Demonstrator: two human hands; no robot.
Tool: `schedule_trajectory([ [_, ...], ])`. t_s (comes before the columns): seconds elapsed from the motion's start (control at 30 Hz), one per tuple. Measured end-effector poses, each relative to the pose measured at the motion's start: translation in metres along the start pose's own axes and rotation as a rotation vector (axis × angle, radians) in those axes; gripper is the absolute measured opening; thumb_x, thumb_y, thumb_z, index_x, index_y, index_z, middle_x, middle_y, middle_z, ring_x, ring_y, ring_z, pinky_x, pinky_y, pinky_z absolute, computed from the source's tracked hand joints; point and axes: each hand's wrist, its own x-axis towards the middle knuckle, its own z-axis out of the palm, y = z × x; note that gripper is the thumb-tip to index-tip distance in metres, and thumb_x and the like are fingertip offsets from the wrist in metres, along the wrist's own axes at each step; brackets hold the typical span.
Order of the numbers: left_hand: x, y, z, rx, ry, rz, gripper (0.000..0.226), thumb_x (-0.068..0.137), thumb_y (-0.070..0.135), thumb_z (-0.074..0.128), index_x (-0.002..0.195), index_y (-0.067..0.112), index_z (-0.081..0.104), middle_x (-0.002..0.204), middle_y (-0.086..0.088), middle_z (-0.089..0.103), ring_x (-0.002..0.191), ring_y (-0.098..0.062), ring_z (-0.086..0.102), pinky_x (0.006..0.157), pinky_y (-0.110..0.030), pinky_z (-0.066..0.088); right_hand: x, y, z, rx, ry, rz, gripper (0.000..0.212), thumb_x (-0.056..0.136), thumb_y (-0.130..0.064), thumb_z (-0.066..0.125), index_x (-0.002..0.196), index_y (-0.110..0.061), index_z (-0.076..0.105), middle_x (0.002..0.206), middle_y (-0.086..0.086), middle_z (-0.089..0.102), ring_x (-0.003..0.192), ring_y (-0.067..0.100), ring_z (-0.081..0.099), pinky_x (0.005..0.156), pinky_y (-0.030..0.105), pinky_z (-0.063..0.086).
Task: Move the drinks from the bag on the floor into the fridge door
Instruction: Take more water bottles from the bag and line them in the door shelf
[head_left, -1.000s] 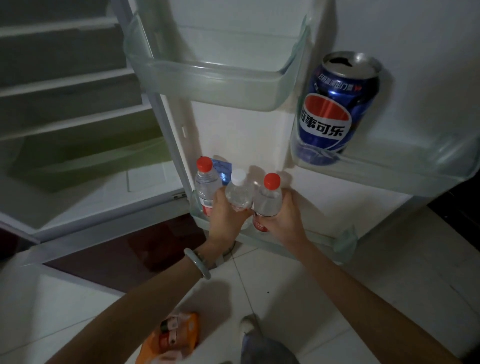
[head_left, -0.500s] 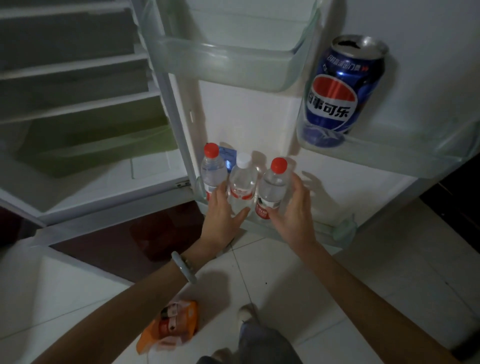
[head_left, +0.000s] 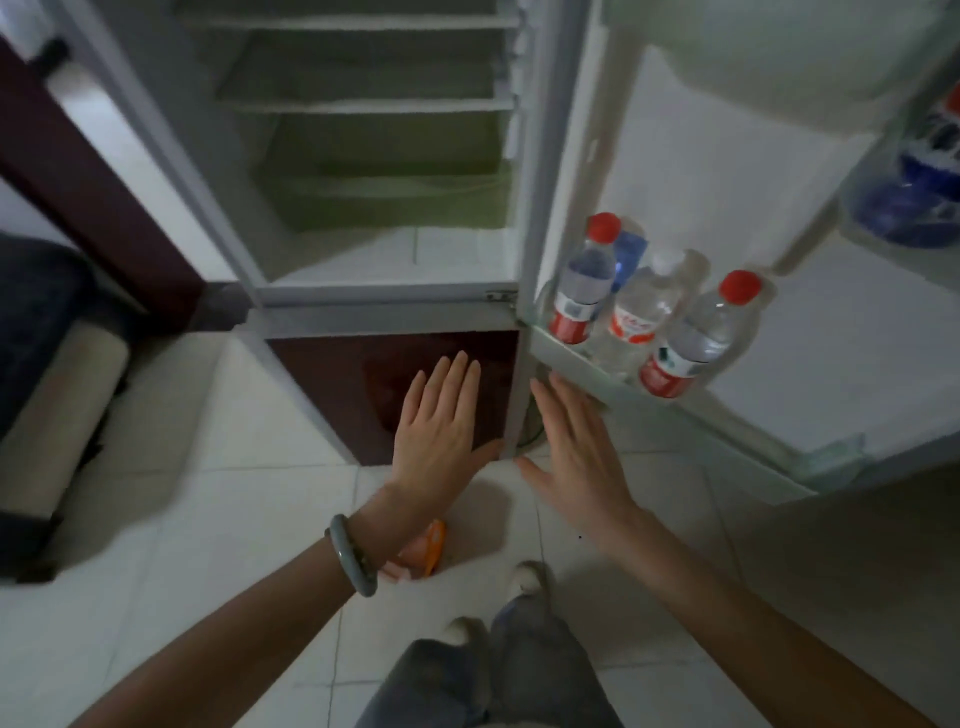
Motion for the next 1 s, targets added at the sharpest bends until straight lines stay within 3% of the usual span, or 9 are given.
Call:
schedule_trajectory([
  [0.1, -0.043, -0.027, -0.002, 0.052, -0.077, -0.104, 0.083, 0.080, 0.060, 0.042, 0.138, 0.002, 0.037, 0.143, -0.017, 0.040, 0.133, -0.032, 0.036, 0.111, -0.048, 0.027, -0.001, -0.033, 0.022, 0.012, -0.088, -0.082, 0.091, 0.072, -0.034, 0.078, 0.144, -0.010, 0.028, 0.147, 0.018, 0.036, 0.133, 0.033, 0.037, 0.106, 0.035, 0.027],
  [0.3, -0.130, -0.068, -0.002, 0.125, -0.190, -0.390, 0.085, 0.076, 0.057, 0.050, 0.138, 0.001, 0.036, 0.143, -0.017, 0.041, 0.132, -0.033, 0.038, 0.108, -0.050, 0.026, 0.001, -0.084, 0.070, 0.077, -0.292, -0.279, 0.083, 0.078, -0.036, 0.072, 0.143, -0.007, 0.031, 0.147, 0.022, 0.034, 0.134, 0.037, 0.034, 0.107, 0.045, 0.034],
  [0.5, -0.211, -0.066, 0.027, 0.172, -0.405, -0.672, 0.092, 0.079, 0.062, 0.051, 0.144, 0.005, 0.021, 0.151, -0.016, 0.024, 0.139, -0.032, 0.022, 0.112, -0.046, 0.009, 0.003, -0.107, 0.121, 0.158, -0.453, -0.388, 0.083, 0.083, -0.038, 0.066, 0.148, -0.013, 0.020, 0.155, 0.014, 0.019, 0.142, 0.030, 0.019, 0.112, 0.039, 0.021],
  [0.6, -0.236, -0.054, 0.053, 0.152, -0.516, -0.728, 0.091, 0.084, 0.061, 0.047, 0.147, 0.006, 0.010, 0.155, -0.014, 0.012, 0.142, -0.032, 0.010, 0.112, -0.043, -0.002, -0.001, -0.098, 0.149, 0.181, -0.498, -0.354, 0.082, 0.084, -0.038, 0.065, 0.148, -0.014, 0.020, 0.155, 0.013, 0.020, 0.142, 0.028, 0.017, 0.113, 0.040, 0.021],
  [0.7, -0.251, -0.052, 0.083, 0.121, -0.584, -0.792, 0.089, 0.084, 0.061, 0.045, 0.146, 0.006, 0.013, 0.154, -0.015, 0.014, 0.142, -0.032, 0.011, 0.111, -0.043, -0.002, -0.011, -0.087, 0.184, 0.209, -0.548, -0.371, 0.083, 0.081, -0.032, 0.070, 0.147, -0.015, 0.023, 0.153, 0.014, 0.025, 0.141, 0.028, 0.022, 0.112, 0.041, 0.025],
  [1.0, -0.291, -0.094, 0.221, 0.059, -0.559, -0.857, 0.089, 0.086, 0.059, 0.047, 0.147, 0.005, 0.012, 0.155, -0.014, 0.012, 0.143, -0.030, 0.009, 0.112, -0.041, -0.004, -0.025, -0.062, 0.340, 0.274, -0.623, -0.348, 0.071, 0.077, -0.020, 0.074, 0.137, -0.005, 0.039, 0.147, 0.015, 0.036, 0.135, 0.030, 0.033, 0.109, 0.041, 0.031],
])
